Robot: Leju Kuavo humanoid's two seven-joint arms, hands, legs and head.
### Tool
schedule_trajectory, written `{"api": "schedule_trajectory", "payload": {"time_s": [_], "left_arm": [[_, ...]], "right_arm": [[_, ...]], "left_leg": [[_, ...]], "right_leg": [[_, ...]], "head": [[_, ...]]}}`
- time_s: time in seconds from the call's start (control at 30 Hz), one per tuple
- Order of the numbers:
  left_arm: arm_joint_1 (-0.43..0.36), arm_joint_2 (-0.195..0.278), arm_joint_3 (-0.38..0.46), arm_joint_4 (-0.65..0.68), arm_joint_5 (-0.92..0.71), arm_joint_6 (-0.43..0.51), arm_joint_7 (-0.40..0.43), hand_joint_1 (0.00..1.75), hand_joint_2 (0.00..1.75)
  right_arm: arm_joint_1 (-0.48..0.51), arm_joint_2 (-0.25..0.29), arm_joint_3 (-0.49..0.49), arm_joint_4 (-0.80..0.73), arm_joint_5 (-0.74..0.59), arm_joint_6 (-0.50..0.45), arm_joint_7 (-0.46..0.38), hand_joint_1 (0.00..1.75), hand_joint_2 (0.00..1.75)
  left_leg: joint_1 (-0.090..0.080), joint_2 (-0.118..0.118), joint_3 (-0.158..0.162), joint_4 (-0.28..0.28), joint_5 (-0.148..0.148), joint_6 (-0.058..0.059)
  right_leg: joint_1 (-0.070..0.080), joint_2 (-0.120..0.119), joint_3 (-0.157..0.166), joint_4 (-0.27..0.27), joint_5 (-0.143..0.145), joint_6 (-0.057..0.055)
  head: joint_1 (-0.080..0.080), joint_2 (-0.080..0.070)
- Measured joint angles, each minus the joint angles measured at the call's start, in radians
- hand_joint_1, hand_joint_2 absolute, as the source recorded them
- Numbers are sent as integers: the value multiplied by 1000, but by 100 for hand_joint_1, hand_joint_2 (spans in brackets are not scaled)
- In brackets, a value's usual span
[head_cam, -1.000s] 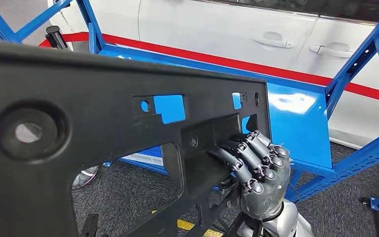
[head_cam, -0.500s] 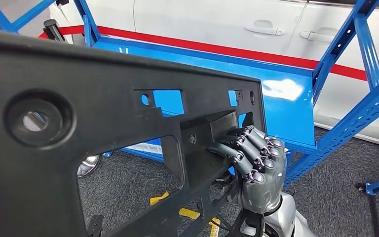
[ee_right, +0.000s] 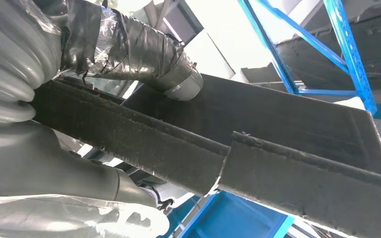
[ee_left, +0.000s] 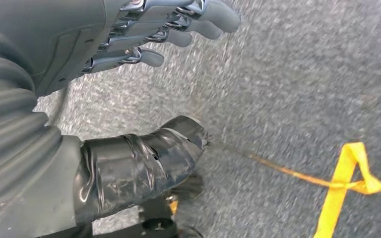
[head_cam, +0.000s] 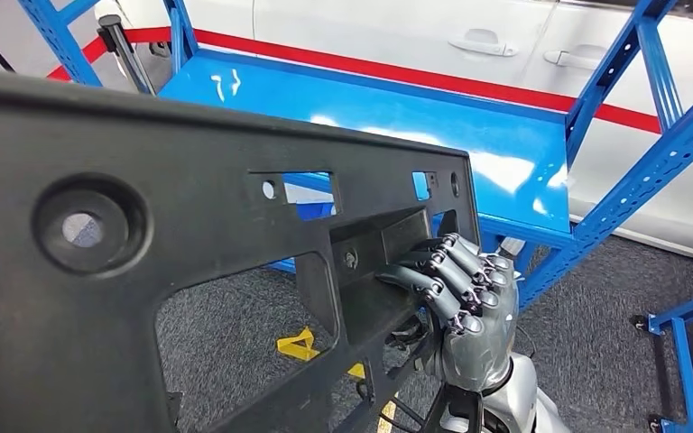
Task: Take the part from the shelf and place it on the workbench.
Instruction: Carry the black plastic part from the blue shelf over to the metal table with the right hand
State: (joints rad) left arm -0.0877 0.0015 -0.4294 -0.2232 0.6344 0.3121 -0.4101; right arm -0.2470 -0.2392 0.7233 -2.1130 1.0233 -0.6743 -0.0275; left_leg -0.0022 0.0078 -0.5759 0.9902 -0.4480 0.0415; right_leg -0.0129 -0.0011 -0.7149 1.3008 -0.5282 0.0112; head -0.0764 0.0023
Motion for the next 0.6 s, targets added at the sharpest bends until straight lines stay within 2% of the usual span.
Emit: {"api": "schedule_trajectory", "payload": {"time_s": [0.03,0.07,0.1,0.13,0.17,0.27,0.3,0.33,0.37,0.43,0.47,0.5,0.53,0.57,0.6], "left_arm": [[0,0,-1,0,0,0,0,0,175],[0,0,-2,0,0,0,0,0,175],[0,0,-4,0,0,-1,0,0,175],[0,0,-5,0,0,-1,0,0,175],[0,-1,-5,0,0,-1,0,0,175],[2,0,-7,0,1,-1,0,0,175],[3,0,-7,0,2,-1,-1,0,175],[4,1,-8,1,3,-1,-1,0,175],[5,1,-8,1,4,-1,-2,0,175],[6,0,-8,1,4,-1,-2,0,175],[6,0,-8,1,4,-1,-3,0,175],[6,0,-8,1,3,-1,-3,0,175],[5,0,-9,1,3,-1,-3,0,175],[5,1,-9,1,3,-1,-3,0,175],[3,1,-10,1,3,-1,-3,0,175]], "right_arm": [[0,0,0,0,-2,0,-1,175,175],[0,0,0,0,-4,0,-3,175,175],[0,0,0,0,-7,0,-4,175,175],[0,0,0,0,-9,0,-5,175,175],[1,0,0,0,-11,0,-7,175,175],[3,1,-1,2,-23,0,-17,175,175],[4,1,-2,3,-30,0,-22,175,175],[6,2,-2,4,-38,0,-28,175,175],[7,3,-4,5,-44,0,-33,175,175],[11,6,-6,6,-50,0,-40,175,175],[13,6,-7,7,-51,0,-41,175,175],[14,7,-9,7,-51,0,-42,175,175],[16,8,-10,8,-51,-1,-44,175,175],[17,8,-12,8,-51,-1,-45,175,175],[18,9,-14,8,-51,-1,-45,175,175]], "left_leg": [[0,0,-16,9,5,-2],[0,0,-30,18,8,-4],[0,0,-43,27,12,-7],[0,0,-52,33,15,-11],[1,0,-59,35,22,-16],[6,-2,-72,30,44,-33],[5,-3,-78,37,34,-38],[5,-5,-88,60,7,-43],[7,-6,-104,103,-36,-48],[12,-6,-133,228,-120,-58],[15,-6,-138,276,-139,-62],[17,-6,-128,295,-136,-65],[20,-6,-101,278,-115,-68],[22,-6,-60,229,-89,-71],[23,-6,-12,161,-77,-73]], "right_leg": [[0,0,40,-42,26,-2],[2,0,85,-103,37,-7],[5,1,130,-171,37,-11],[8,1,162,-223,28,-15],[12,2,175,-251,20,-18],[14,0,166,-269,41,-28],[12,-2,161,-275,49,-33],[8,-5,154,-280,59,-38],[5,-7,145,-282,68,-43],[4,-9,122,-279,83,-48],[4,-9,110,-275,90,-48],[2,-10,98,-271,96,-46],[0,-9,85,-266,102,-43],[-2,-9,74,-261,108,-39],[-4,-8,63,-256,114,-33]], "head": [[0,0],[0,0],[-1,0],[-1,0],[-1,0],[0,0],[-1,0],[-3,0],[-5,0],[-10,0],[-11,0],[-12,0],[-12,0],[-12,0],[-12,0]]}}
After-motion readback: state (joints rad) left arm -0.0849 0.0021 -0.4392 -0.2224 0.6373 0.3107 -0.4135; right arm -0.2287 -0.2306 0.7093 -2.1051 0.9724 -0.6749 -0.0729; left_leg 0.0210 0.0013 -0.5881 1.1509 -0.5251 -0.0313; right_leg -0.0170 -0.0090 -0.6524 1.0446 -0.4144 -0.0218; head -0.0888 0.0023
